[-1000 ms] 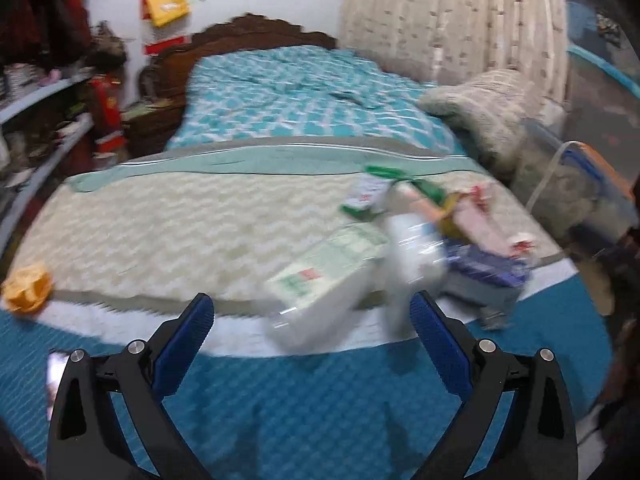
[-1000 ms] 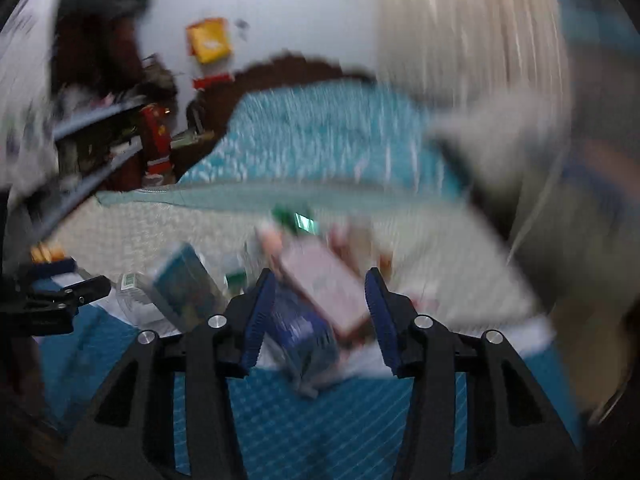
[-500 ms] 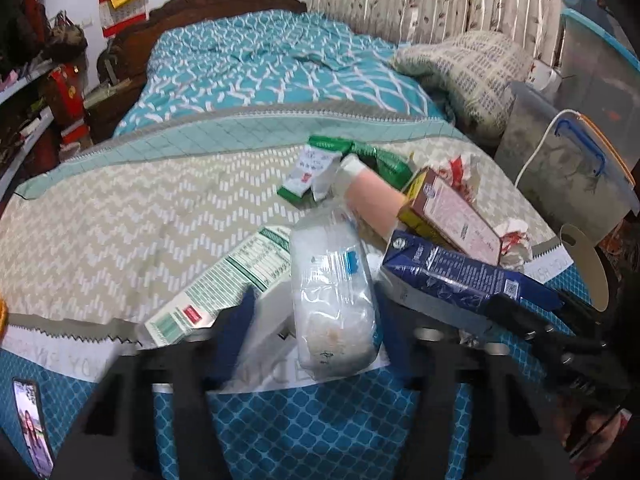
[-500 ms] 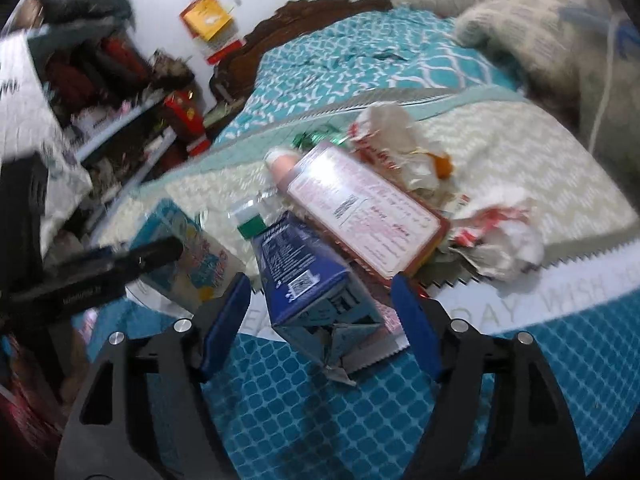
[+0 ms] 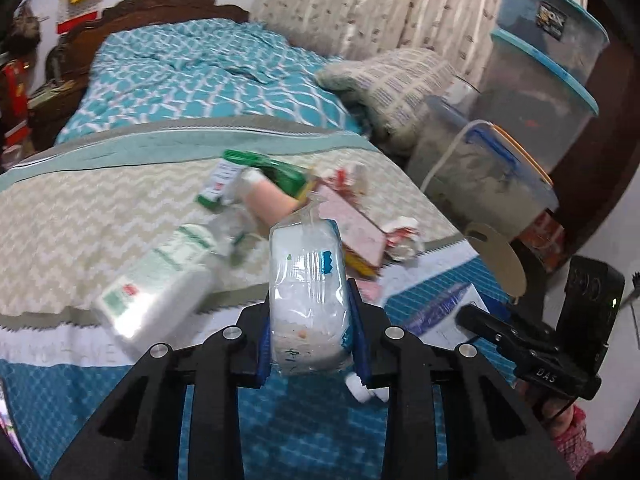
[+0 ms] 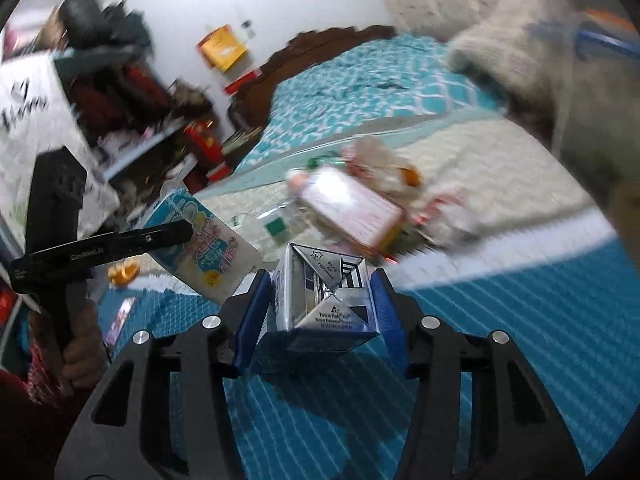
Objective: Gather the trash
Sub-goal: 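Carry both items over the beige bin and open both tools to drop them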
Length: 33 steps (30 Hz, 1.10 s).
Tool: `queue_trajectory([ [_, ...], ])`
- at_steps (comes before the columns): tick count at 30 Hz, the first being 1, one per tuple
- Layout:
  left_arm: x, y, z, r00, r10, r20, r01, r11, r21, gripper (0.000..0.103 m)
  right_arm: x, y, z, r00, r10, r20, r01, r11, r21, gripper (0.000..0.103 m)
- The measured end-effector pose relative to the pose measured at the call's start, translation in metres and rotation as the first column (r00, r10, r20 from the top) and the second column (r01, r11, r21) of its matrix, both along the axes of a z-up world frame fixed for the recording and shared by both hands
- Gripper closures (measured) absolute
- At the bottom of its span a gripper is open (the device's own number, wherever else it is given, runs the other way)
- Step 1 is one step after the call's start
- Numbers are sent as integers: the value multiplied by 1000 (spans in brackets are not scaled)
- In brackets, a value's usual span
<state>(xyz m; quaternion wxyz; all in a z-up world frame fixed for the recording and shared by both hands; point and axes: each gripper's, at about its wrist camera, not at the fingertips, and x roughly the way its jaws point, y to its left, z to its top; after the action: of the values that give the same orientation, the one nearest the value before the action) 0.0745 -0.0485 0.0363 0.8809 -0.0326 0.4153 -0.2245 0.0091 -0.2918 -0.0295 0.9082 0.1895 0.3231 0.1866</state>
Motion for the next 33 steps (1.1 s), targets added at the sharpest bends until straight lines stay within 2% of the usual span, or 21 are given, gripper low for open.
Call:
queue_trajectory([
  [3, 5, -31, -1, 997, -68, -33, 68, 998, -14, 74, -21, -43, -4, 994, -106, -1, 105, 993, 56, 50],
  [7, 14, -92, 0, 984, -173, -36, 173, 985, -3, 74, -37, -100, 11, 965, -258, 41, 256, 965, 49, 51],
  [10, 22, -152, 3, 962, -271, -34, 270, 963, -10, 74, -51, -148, 26, 917, -387, 100, 387, 922, 17, 51],
  [15, 35, -267, 6, 907, -422, -12, 421, 906, -37, 74, -67, -215, 43, 799, -574, 176, 591, 804, -62, 51],
  [16, 39, -290, 3, 894, -449, -14, 448, 893, -41, 74, -70, -228, 42, 767, -613, 188, 635, 766, -95, 51],
  [18, 43, -331, -6, 875, -483, -26, 482, 875, -33, 74, -70, -240, 38, 737, -648, 194, 674, 724, -144, 51],
  [20, 51, -368, -21, 862, -505, -49, 505, 863, -17, 74, -66, -250, 29, 725, -663, 186, 689, 703, -176, 51],
  [22, 57, -392, -34, 860, -507, -67, 508, 861, 2, 73, -59, -255, 18, 722, -672, 167, 692, 690, -213, 51],
  [24, 63, -409, -49, 859, -504, -87, 507, 861, 25, 70, -51, -255, 7, 735, -665, 135, 676, 702, -224, 50],
  [25, 65, -416, -55, 861, -499, -97, 504, 862, 42, 57, -48, -257, 0, 749, -654, 104, 660, 724, -203, 46],
  [26, 67, -421, -61, 864, -490, -113, 499, 864, 67, 47, -48, -262, -4, 749, -656, 92, 660, 727, -193, 31],
  [27, 69, -423, -65, 872, -475, -120, 486, 869, 92, 37, -48, -262, -6, 743, -663, 90, 667, 722, -183, 23],
  [31, 69, -407, -59, 881, -464, -91, 472, 876, 104, 37, -56, -249, 0, 735, -664, 139, 678, 716, -168, 24],
  [33, 66, -391, -49, 885, -459, -77, 464, 881, 86, 37, -63, -241, 2, 736, -662, 142, 677, 723, -140, 24],
])
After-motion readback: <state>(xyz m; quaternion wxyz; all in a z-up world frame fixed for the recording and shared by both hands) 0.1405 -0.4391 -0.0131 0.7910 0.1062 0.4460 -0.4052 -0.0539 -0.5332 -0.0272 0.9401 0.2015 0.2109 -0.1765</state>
